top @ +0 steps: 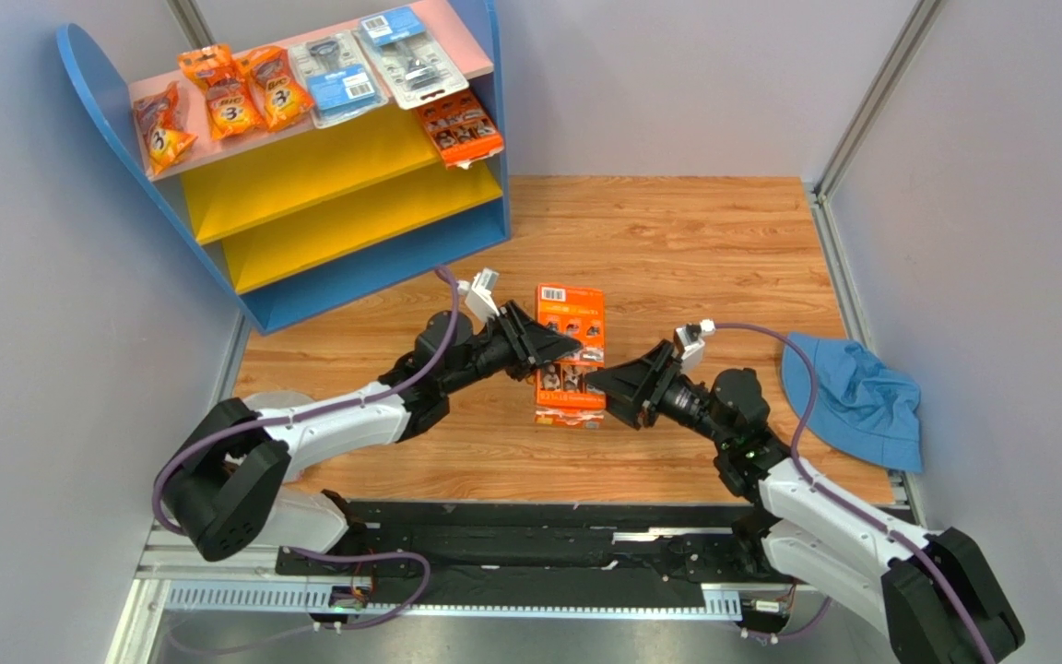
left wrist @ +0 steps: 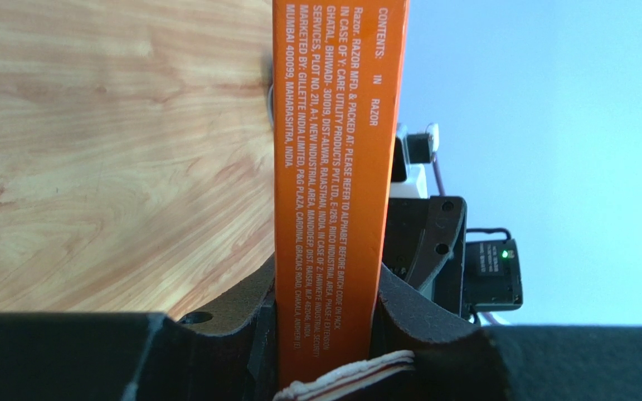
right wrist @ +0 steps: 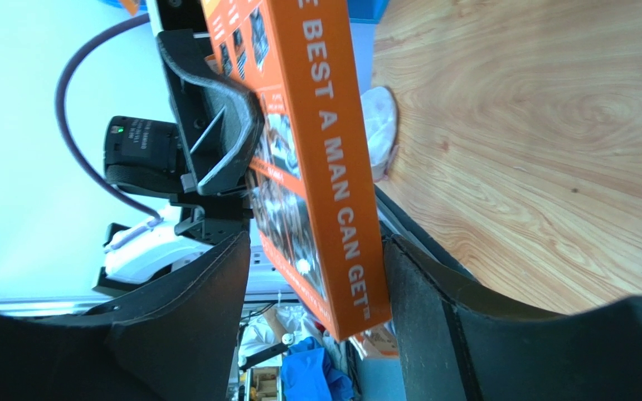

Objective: Place and organize the shaving razors onto the shelf

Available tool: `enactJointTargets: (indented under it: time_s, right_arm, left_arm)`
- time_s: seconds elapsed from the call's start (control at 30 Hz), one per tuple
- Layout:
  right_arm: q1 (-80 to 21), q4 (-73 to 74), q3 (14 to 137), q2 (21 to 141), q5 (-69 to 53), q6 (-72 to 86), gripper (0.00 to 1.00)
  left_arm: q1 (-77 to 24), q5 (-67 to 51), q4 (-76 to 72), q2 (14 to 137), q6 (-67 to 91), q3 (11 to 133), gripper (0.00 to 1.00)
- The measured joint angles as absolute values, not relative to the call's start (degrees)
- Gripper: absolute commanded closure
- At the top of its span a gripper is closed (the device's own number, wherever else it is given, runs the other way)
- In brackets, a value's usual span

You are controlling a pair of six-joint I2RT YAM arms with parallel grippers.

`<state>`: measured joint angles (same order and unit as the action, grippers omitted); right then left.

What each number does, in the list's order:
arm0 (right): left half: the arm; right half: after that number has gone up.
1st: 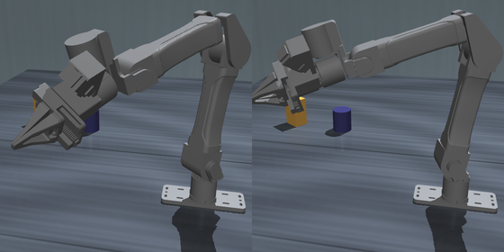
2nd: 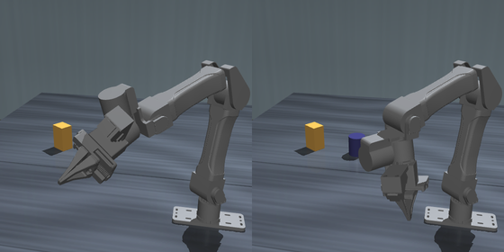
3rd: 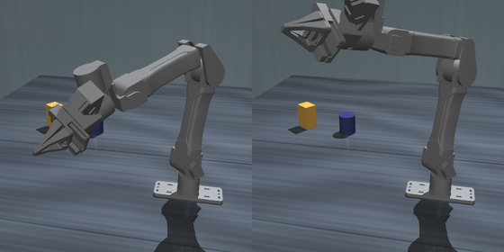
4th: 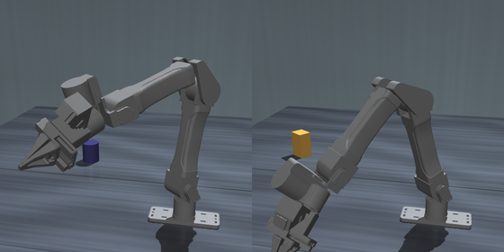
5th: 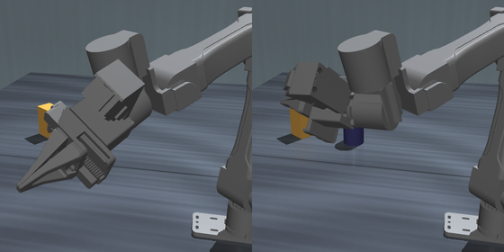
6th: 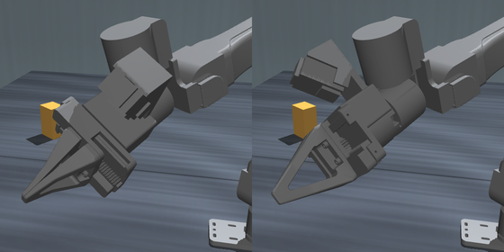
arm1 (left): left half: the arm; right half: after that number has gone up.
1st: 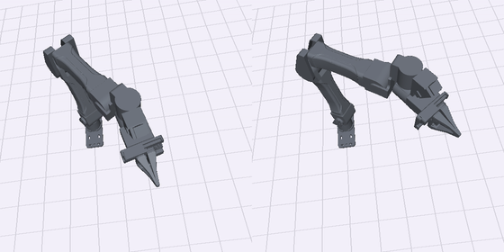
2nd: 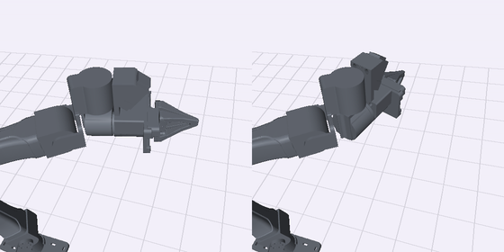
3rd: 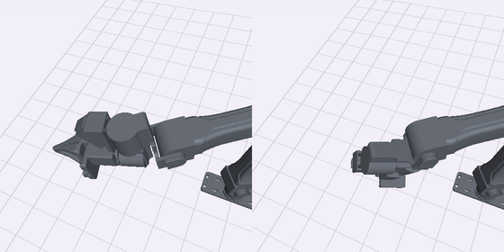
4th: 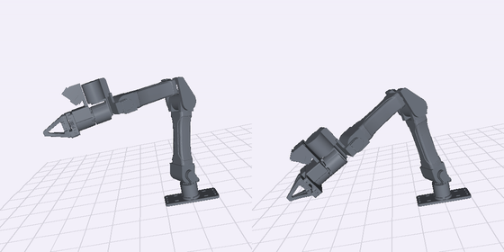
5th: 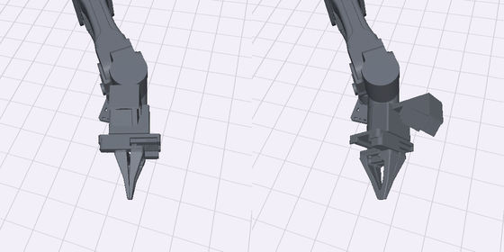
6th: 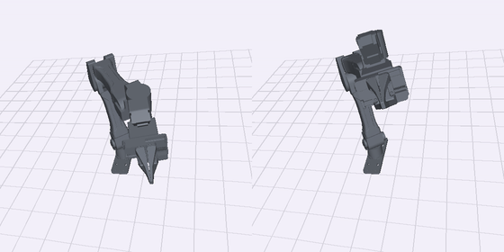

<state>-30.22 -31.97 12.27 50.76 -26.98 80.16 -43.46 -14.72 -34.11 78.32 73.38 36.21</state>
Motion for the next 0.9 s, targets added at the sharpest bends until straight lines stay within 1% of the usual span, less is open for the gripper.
enactJointTargets:
  time_s: [0.2,0.3,0.33,0.37,0.47,0.7,0.8,0.83,0.9]
  right_arm:
    - [-30.85,-35.24,11.38,46.74,-24.73,82.19,0.32]
    - [-31.38,-38.48,9.17,45.63,-23.2,84.03,0.24]
    - [-31.97,-39.4,7.92,44.93,-22.52,85.01,0.2]
    - [-32.75,-39.88,7.07,44.29,-21.58,85.65,0.18]
    - [-35.4,-39.83,6.15,41.91,-19.11,86.3,0.15]
    - [-39.72,-40.16,6.15,39.07,-14.46,85.67,0.19]
    - [-39.75,-40.62,6.15,40.88,-13.65,85.54,0.23]
    - [-39.75,-40.99,6.17,41.67,-13.47,85.47,0.27]
    - [-39.75,-41.25,6.31,43.24,-13.34,85.3,0.3]
  left_arm:
    - [-43.46,-11.64,-36.34,75.96,74.08,35.94,1.0]
    - [-43.46,-11.11,-37.45,76.2,74.5,36.25,1.0]
    - [-43.46,-10.92,-37.91,76.44,74.67,36.38,1.0]
    - [-43.46,-10.63,-38.59,76.75,74.91,36.53,1.0]
    - [-43.46,-9.93,-40.4,77.87,75.94,37.23,1.0]
    - [-43.4,-9.93,-43.13,80.16,77.34,38.2,1.0]
    - [-43.38,-11.42,-43.27,80.95,77.45,38.92,1.0]
    - [-43.38,-12.19,-43.35,81.43,77.45,39.51,1.0]
    - [-43.38,-14.09,-43.55,82.46,77.47,40.84,1.0]
